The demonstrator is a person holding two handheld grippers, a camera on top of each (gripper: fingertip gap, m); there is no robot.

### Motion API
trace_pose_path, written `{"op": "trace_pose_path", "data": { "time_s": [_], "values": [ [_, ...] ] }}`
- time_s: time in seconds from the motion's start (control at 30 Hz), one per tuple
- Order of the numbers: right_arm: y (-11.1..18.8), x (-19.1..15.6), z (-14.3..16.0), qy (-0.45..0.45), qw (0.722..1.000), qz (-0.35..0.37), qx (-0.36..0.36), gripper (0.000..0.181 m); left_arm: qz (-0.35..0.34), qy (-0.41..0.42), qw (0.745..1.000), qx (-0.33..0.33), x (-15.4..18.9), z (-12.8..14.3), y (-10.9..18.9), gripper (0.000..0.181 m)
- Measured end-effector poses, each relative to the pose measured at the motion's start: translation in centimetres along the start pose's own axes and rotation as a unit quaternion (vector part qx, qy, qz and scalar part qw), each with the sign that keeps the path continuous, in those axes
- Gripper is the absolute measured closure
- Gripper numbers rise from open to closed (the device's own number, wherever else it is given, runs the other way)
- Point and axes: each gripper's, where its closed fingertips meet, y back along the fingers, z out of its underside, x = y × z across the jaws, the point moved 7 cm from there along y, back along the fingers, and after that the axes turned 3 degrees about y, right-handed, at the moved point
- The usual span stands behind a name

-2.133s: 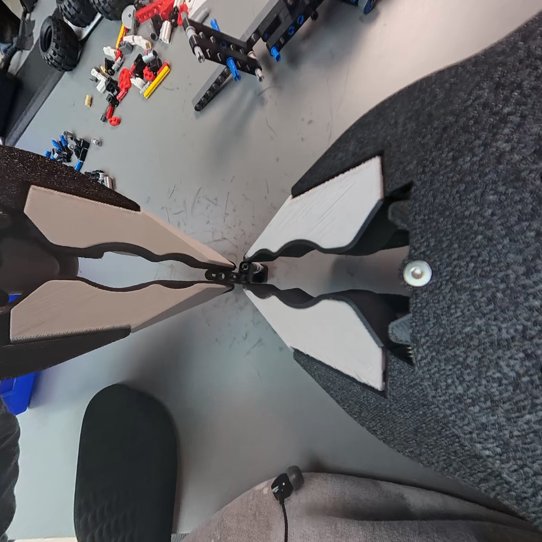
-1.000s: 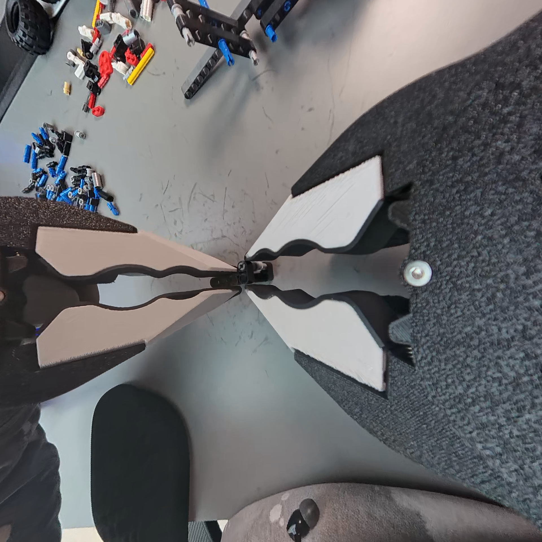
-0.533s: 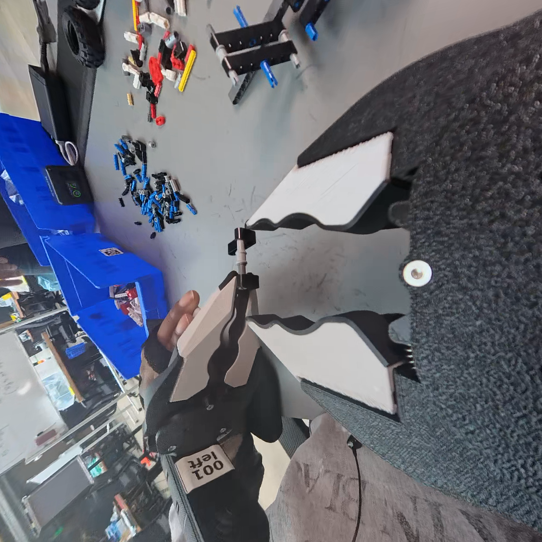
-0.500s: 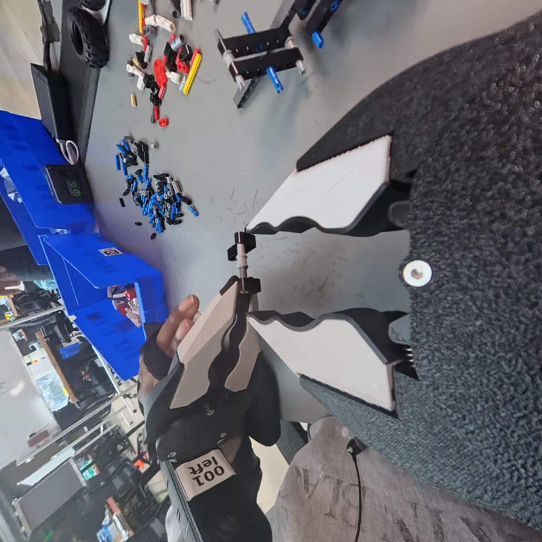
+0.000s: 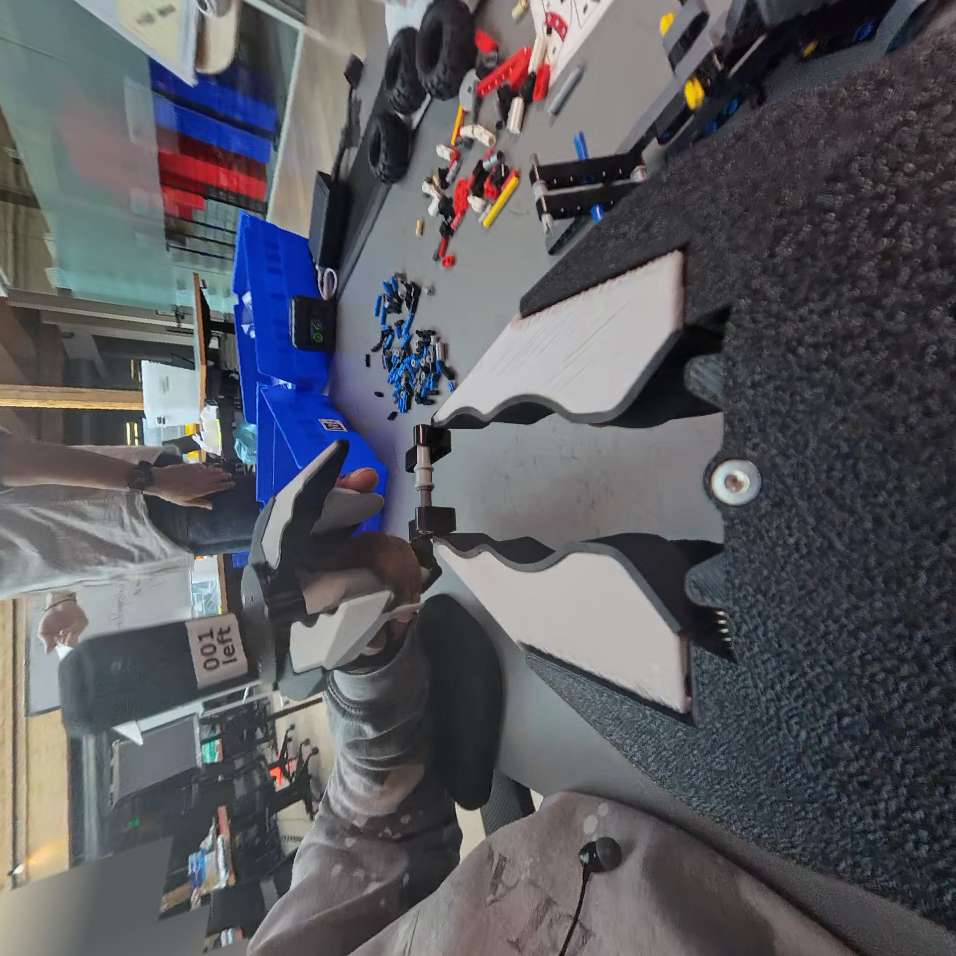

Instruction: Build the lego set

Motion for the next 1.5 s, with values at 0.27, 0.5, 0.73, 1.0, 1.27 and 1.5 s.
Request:
{"op": "trace_pose_path", "data": {
  "time_s": [0.27,0.5,0.73,1.0,1.27,1.5],
  "values": [
    [-1.0,-2.5,-0.7,0.119,0.993,0.006,0.001,0.141,0.099,0.106,0.989,-0.011,0.4,0.8,-0.8,0.126],
    [-0.8,-3.4,-0.2,0.131,0.991,-0.037,-0.015,0.141,0.144,0.076,0.986,-0.023,1.2,1.5,-0.2,0.139],
    [-0.7,-4.4,-0.1,0.114,0.989,-0.087,-0.02,0.139,0.21,0.099,0.973,-0.011,1.9,1.9,-0.1,0.139],
    [-0.7,-4.0,-0.4,0.083,0.994,-0.068,-0.019,0.141,0.212,0.148,0.966,0.013,1.3,1.7,-0.1,0.137],
    [-0.6,-4.3,-1.1,0.196,0.981,-0.001,-0.013,0.141,0.241,0.349,0.905,0.027,-0.6,2.0,-0.4,0.131],
    [-1.2,-4.5,-0.7,0.306,0.949,0.056,-0.038,0.141,0.287,0.471,0.834,0.005,0.3,2.4,-2.1,0.143]
  ]
}}
